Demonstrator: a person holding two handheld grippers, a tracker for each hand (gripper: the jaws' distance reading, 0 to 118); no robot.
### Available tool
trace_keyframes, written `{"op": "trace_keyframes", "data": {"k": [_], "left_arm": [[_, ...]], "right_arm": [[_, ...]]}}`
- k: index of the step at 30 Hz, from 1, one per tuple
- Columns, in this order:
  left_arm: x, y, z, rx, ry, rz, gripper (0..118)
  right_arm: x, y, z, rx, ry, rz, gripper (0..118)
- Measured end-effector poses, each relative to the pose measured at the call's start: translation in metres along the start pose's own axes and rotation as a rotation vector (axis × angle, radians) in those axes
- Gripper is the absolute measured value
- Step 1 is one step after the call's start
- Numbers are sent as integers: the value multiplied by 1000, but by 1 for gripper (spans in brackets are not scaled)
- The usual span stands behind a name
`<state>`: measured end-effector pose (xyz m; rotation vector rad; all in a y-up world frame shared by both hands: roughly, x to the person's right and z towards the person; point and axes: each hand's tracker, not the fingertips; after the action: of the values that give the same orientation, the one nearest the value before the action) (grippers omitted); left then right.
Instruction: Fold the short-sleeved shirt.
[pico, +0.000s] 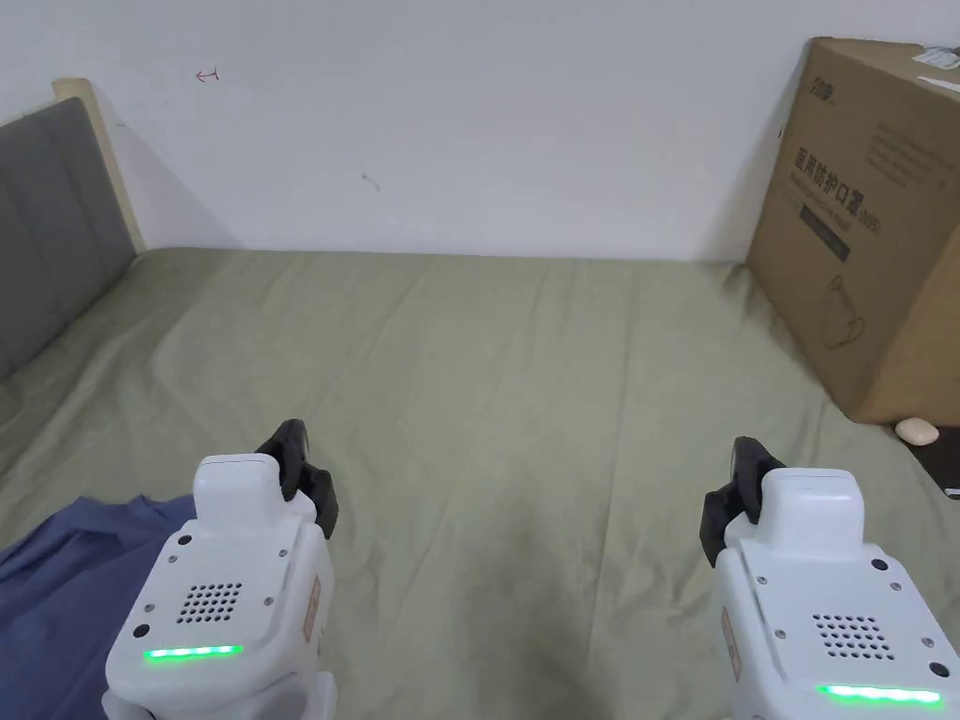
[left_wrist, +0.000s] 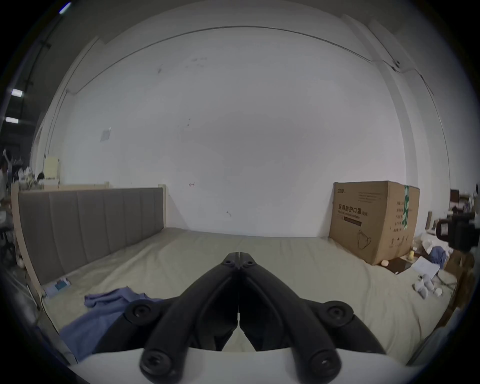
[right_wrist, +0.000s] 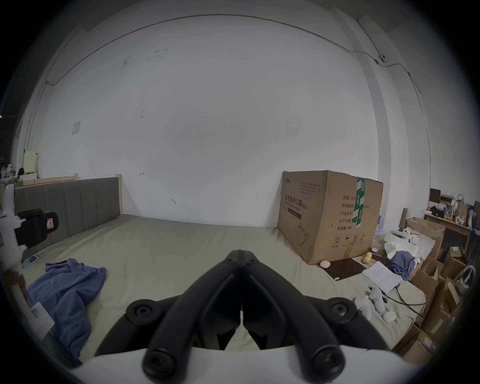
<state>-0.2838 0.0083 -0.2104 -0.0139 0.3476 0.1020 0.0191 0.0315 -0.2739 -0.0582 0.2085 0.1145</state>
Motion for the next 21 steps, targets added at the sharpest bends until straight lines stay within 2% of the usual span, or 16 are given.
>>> {"op": "trace_keyframes", "data": {"k": [5, 9, 13, 21], "left_arm": [[-15, 2, 2, -1, 25, 3, 0], [-43, 6, 13, 4, 87, -12, 0], [-85, 9, 29, 3, 204, -28, 0], [-178, 13, 86, -7, 444, -32, 0]], "right_arm": [[-6, 2, -9, -17, 34, -20, 0], [-26, 4, -20, -18, 95, -32, 0], [-64, 8, -31, -17, 204, -48, 0], [-163, 20, -33, 7, 454, -42, 0]]}}
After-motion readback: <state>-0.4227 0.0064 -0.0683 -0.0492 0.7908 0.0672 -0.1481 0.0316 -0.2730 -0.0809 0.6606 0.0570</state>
